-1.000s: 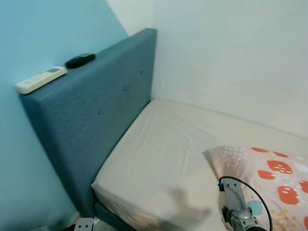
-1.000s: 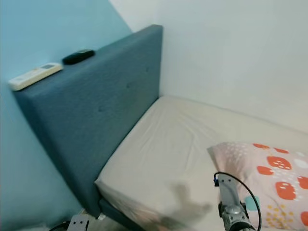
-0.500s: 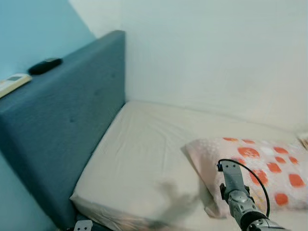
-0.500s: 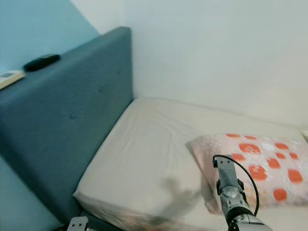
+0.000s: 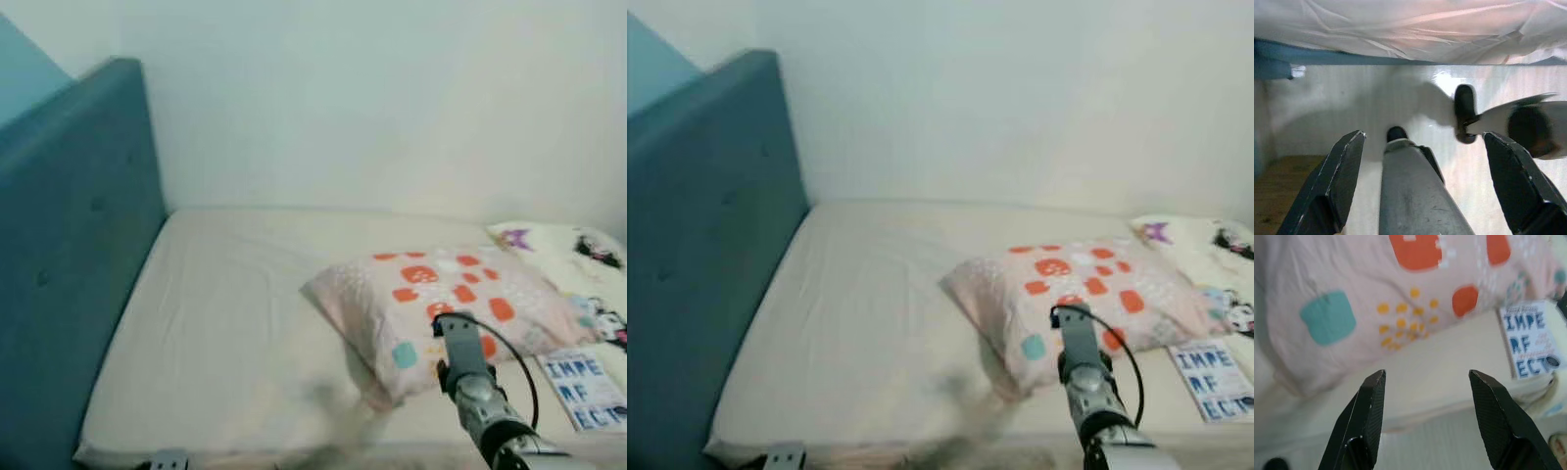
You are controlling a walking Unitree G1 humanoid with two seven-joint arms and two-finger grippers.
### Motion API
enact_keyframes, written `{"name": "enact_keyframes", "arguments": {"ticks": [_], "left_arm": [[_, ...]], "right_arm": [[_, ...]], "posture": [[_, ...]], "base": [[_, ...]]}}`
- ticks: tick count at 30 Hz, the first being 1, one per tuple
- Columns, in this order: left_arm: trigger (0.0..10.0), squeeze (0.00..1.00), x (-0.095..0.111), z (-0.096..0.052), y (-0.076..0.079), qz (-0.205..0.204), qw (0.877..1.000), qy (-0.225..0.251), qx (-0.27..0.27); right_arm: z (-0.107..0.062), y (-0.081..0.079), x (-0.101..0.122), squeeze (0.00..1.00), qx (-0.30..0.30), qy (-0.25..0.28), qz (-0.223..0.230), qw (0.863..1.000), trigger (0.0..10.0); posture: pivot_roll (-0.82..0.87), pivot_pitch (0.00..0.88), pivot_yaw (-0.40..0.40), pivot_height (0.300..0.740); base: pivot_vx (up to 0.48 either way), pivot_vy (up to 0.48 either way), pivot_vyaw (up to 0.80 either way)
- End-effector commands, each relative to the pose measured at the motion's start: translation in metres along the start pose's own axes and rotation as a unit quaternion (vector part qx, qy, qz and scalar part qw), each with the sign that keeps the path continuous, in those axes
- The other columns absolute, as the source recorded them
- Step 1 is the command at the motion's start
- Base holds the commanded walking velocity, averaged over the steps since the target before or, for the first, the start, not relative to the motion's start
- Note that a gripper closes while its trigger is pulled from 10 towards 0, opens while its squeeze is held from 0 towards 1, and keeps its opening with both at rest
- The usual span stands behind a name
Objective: Clean up the room
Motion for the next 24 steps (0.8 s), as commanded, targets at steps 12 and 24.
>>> {"name": "enact_keyframes", "arguments": {"ticks": [12, 24], "left_arm": [[10.0, 0.0, 0.005, 0.002, 0.005, -0.008, 1.0, 0.01, 0.001], [10.0, 0.0, 0.007, 0.002, 0.003, -0.008, 1.0, 0.012, 0.005]], "right_arm": [[0.001, -0.003, 0.008, 0.0, 0.019, 0.016, -0.006, 1.0, 10.0], [0.0, -0.009, 0.024, 0.0, 0.037, 0.046, -0.01, 0.998, 10.0]], "posture": [[0.0, 0.0, -0.076, 0.74], [0.0, 0.0, -0.073, 0.74]], "base": [[0.0, 0.0, -0.66], [0.0, 0.0, -0.18]]}}
Point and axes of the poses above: a point about 5 cm out from each wrist's last joint towards the gripper, its own z axis pointing out of the wrist towards the gripper, its own x axis along the axis of the wrist's last joint, y = z × x, the point moved 5 cm from there along z, pointing out of the wrist towards the gripper, and after that the axes turned 13 degrees about -z, right-handed, at the moved point
